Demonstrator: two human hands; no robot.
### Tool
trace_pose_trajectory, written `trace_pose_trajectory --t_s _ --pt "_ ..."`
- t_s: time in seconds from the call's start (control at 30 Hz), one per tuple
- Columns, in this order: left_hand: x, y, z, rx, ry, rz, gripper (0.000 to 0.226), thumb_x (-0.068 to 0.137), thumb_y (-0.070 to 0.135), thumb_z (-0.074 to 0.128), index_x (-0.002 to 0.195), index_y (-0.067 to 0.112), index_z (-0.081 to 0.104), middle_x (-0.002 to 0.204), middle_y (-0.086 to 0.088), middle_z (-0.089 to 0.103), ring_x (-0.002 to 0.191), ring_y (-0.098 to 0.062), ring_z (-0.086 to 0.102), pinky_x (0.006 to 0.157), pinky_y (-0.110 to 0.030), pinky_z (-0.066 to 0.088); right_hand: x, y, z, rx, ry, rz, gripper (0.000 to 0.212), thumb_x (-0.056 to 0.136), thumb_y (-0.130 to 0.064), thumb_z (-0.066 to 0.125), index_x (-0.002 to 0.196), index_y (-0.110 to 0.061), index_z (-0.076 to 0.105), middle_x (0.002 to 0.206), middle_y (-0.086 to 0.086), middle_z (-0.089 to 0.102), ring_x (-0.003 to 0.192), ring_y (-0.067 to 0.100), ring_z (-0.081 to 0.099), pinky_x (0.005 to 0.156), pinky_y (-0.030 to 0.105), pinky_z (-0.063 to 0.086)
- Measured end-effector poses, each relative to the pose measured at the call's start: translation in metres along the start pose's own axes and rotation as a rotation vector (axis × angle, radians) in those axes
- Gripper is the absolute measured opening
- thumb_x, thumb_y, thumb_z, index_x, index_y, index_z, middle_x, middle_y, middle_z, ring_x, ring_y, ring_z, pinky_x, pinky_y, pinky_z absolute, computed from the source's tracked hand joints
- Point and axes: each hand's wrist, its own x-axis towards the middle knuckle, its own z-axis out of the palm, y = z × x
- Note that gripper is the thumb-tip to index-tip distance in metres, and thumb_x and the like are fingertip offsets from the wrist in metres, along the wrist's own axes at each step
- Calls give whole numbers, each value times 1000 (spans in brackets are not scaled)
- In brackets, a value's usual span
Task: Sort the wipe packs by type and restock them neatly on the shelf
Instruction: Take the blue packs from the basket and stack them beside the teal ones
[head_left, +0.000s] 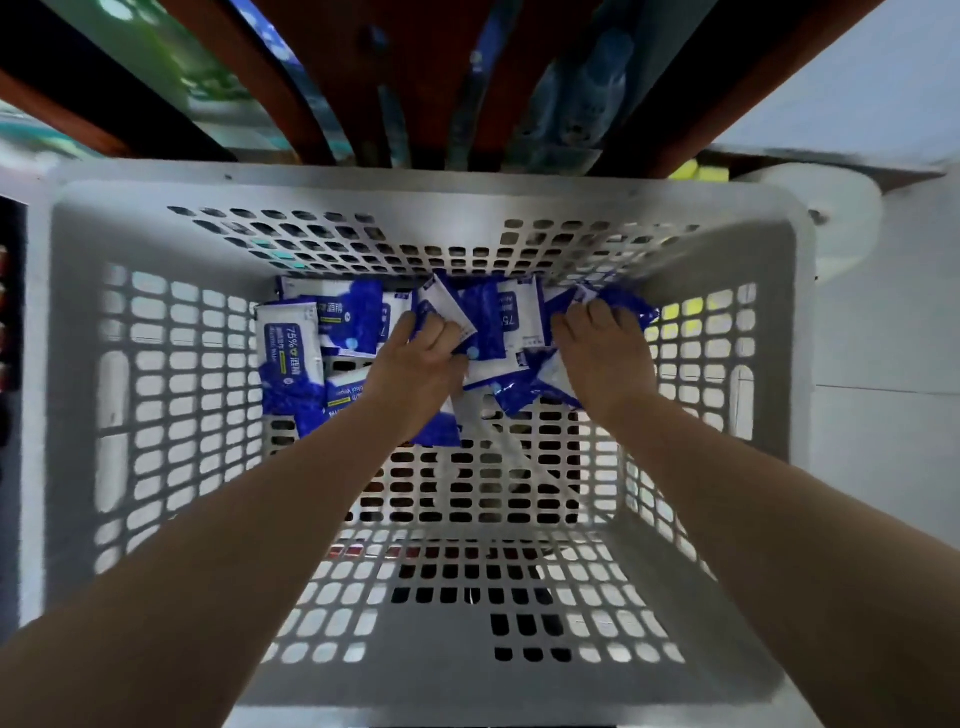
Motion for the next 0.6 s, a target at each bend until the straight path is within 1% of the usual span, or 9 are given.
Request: trace_pose_trajectory --t_s 0.07,0.13,0.23,0.3,0.37,0.43,0.5,0.53,0.6 --pt "-2 0 2 8 8 21 28 53 18 85 78 17 73 103 -5 67 108 -29 57 104 -51 37 -7 -6 -1 28 55 22 38 79 -20 64 116 -11 57 115 11 62 111 31 52 98 43 39" --pt "-7 2 4 -16 -16 18 39 47 19 88 83 17 73 87 0 71 96 -25 63 105 -51 36 -19 -14 1 60 22 17 34 81 -19 63 114 -13 60 108 9 66 109 31 54 98 42 38" --pt "-15 8 4 -174 -31 -14 54 42 25 94 90 13 72 77 -1 71 66 -23 66 79 -41 53 -39 -22 3 66 -10 -8 28 66 -20 78 94 -17 72 86 3 70 93 27 60 93 42 42" --pt "-22 11 4 -264 -23 -41 49 46 28 95 86 12 72 77 -4 70 60 -25 64 61 -33 51 -51 -26 9 111 -32 -55 23 56 -24 85 75 -18 74 76 1 68 86 26 60 91 44 42" --pt "-30 13 1 -367 -28 -81 37 58 25 91 85 10 70 74 -8 68 61 -28 64 55 -32 49 -59 -28 9 200 -114 -79 31 47 -30 91 68 -18 72 71 1 66 78 25 61 79 40 49" --pt "-36 14 -6 -509 -50 -168 30 80 25 76 101 6 67 86 -14 68 77 -34 64 60 -37 49 -65 -30 10 290 -189 -69 33 66 -34 84 87 -15 68 81 3 67 78 25 63 66 33 48" --pt "-40 15 -7 -573 -56 -277 33 94 28 58 119 6 60 102 -15 65 92 -35 61 69 -38 47 -69 -31 7 444 -254 49 25 95 -33 53 111 -13 53 101 7 66 88 29 63 65 32 42" --pt "-42 14 -6 -578 -50 -302 35 96 29 54 123 7 57 105 -15 63 95 -35 59 72 -38 46 -69 -31 6 500 -234 107 24 100 -31 43 115 -14 47 106 8 64 90 30 63 65 33 41" --pt "-44 11 -5 -568 -53 -315 35 98 30 49 125 8 54 109 -14 62 99 -34 57 75 -38 46 -64 -29 3 537 -154 207 23 101 -27 38 119 -14 45 111 9 62 94 31 61 68 33 41"
